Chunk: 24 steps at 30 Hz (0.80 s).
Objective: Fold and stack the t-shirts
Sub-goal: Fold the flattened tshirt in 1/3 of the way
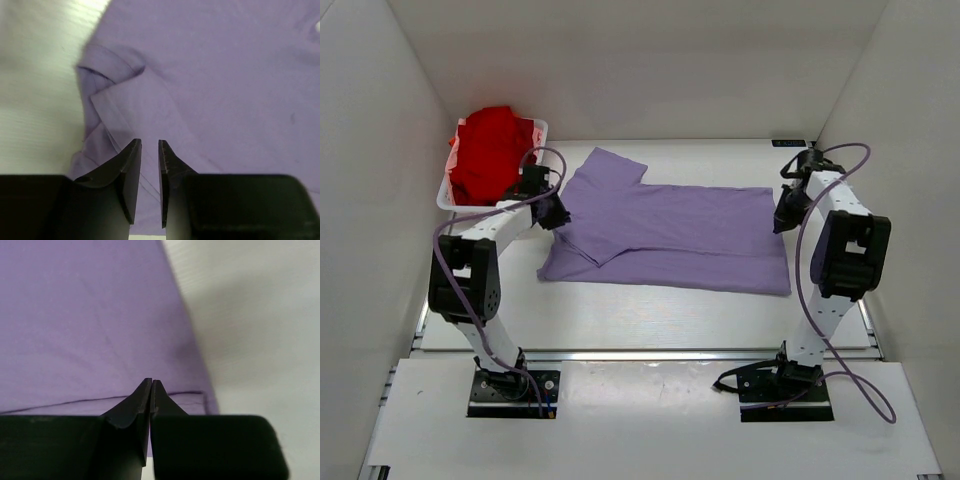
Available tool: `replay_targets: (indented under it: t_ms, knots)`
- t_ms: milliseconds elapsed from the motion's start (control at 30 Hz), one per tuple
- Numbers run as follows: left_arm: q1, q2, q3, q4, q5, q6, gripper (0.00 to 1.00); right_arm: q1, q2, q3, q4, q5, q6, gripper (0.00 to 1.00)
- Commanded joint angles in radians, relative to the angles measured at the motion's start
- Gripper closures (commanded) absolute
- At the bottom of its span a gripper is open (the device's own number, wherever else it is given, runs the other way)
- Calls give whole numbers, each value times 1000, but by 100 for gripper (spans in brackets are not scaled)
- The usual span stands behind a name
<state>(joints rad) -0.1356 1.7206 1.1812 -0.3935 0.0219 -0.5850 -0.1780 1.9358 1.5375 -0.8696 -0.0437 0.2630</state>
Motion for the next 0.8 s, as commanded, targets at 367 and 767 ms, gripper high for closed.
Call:
replay_targets:
  t_ms: [367, 767]
  knots:
    - [-84, 10, -221, -51, 24, 14, 71, 74, 29, -178, 66, -113, 22, 100]
    - [-35, -125, -301, -74, 42, 69, 63, 86, -37, -318, 81, -119, 28, 100]
